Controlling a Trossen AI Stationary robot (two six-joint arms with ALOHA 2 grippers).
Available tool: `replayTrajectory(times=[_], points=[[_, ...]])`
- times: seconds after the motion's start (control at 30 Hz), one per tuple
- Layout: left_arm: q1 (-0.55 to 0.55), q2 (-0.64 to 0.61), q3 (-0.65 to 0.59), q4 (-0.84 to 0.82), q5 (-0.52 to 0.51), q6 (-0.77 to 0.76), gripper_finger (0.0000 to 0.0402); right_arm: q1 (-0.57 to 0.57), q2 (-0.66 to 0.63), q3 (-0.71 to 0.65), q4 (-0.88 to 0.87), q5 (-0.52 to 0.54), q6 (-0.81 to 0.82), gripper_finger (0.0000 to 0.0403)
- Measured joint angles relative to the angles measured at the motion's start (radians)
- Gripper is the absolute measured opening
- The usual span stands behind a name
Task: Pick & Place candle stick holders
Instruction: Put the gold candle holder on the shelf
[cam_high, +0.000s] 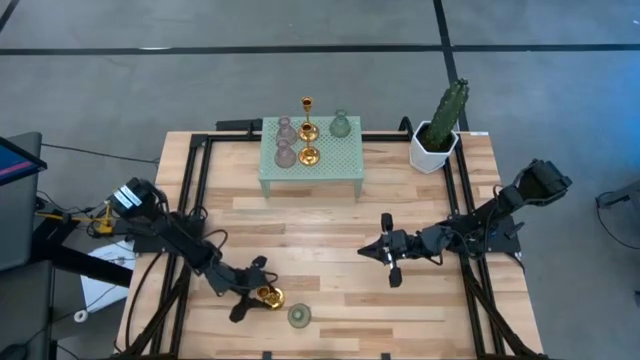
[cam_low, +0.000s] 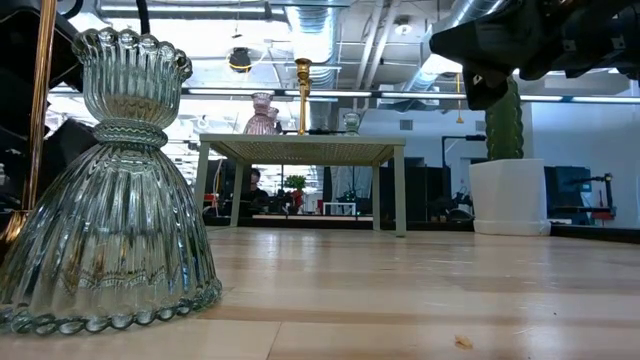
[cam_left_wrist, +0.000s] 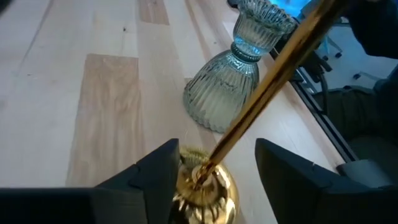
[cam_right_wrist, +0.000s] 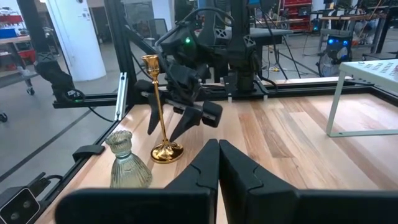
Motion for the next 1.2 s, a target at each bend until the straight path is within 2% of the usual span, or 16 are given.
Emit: replayTrajectory(times=[0.13, 0.23, 0.6, 0.73, 0.87, 1.03, 1.1, 1.2], points=[[0.000, 0.041, 0.035, 0.000, -0.033, 0.000, 0.0208, 0.000, 0.000, 0.000, 0.000, 0.000, 0.000, 0.0000], [0.000, 0.050, 0.047, 0.000, -0.052, 0.000, 0.0183, 0.000, 0.000, 0.000, 0.000, 0.000, 0.000, 0.0000], [-0.001, 0.038, 0.051, 0.010, -0.063, -0.002, 0.0017, 0.000, 0.000, 0.000, -0.001, 0.000, -0.001, 0.0000], [-0.002, 0.038, 0.051, 0.007, -0.087, -0.023, 0.0017, 0.000, 0.000, 0.000, -0.004, 0.000, -0.003, 0.0000], [-0.002, 0.036, 0.051, 0.001, -0.152, -0.037, 0.0012, 0.000, 0.000, 0.000, -0.013, 0.000, -0.003, 0.0000], [0.020, -0.024, 0.062, -0.045, -0.184, -0.059, 0.0012, 0.000, 0.000, 0.000, -0.020, 0.000, -0.003, 0.0000], [0.044, -0.076, 0.089, -0.135, -0.185, -0.077, 0.0012, 0.000, 0.000, 0.000, -0.025, 0.000, -0.003, 0.0000], [0.090, -0.165, 0.144, -0.361, -0.185, -0.082, 0.0012, 0.000, 0.000, -0.001, -0.040, 0.000, -0.003, 0.0000]])
